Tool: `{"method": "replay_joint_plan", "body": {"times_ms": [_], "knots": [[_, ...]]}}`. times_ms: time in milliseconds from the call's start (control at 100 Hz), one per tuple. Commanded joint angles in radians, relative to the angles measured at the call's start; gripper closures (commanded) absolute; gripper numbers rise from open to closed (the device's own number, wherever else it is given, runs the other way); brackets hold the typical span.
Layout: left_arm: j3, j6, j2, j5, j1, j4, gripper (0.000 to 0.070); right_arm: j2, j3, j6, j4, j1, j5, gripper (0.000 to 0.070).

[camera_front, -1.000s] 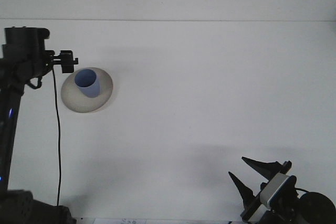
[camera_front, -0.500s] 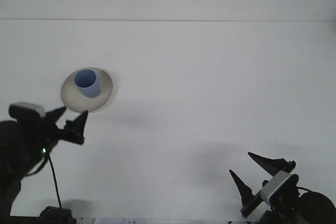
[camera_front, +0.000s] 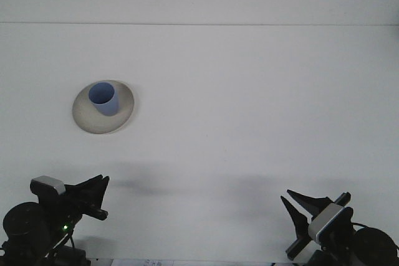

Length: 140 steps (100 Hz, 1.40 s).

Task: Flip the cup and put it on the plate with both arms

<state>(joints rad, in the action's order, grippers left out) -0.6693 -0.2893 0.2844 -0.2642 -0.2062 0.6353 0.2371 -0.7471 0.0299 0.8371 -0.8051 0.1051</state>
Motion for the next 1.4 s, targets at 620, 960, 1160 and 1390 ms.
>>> {"method": "replay_joint_plan", "body": {"times_ms": [620, 960, 1160, 1390], "knots": [[-0.011, -0.011, 0.001, -0.002, -0.002, -0.013, 0.0684, 0.002, -0.006, 0.007, -0.056, -0.009, 0.0, 0.0693], [0.142, 0.308, -0.086, 0.116, 0.045, -0.243, 0.0684, 0.002, -0.006, 0.007, -0.06, -0.009, 0.0, 0.0693], [0.436, 0.376, -0.213, 0.38, 0.116, -0.521, 0.0684, 0.002, -0.006, 0.007, -0.06, -0.009, 0.0, 0.0693], [0.621, 0.374, -0.282, 0.431, 0.164, -0.595, 0.0684, 0.002, -0.006, 0.007, -0.06, -0.009, 0.0, 0.0693]]}}
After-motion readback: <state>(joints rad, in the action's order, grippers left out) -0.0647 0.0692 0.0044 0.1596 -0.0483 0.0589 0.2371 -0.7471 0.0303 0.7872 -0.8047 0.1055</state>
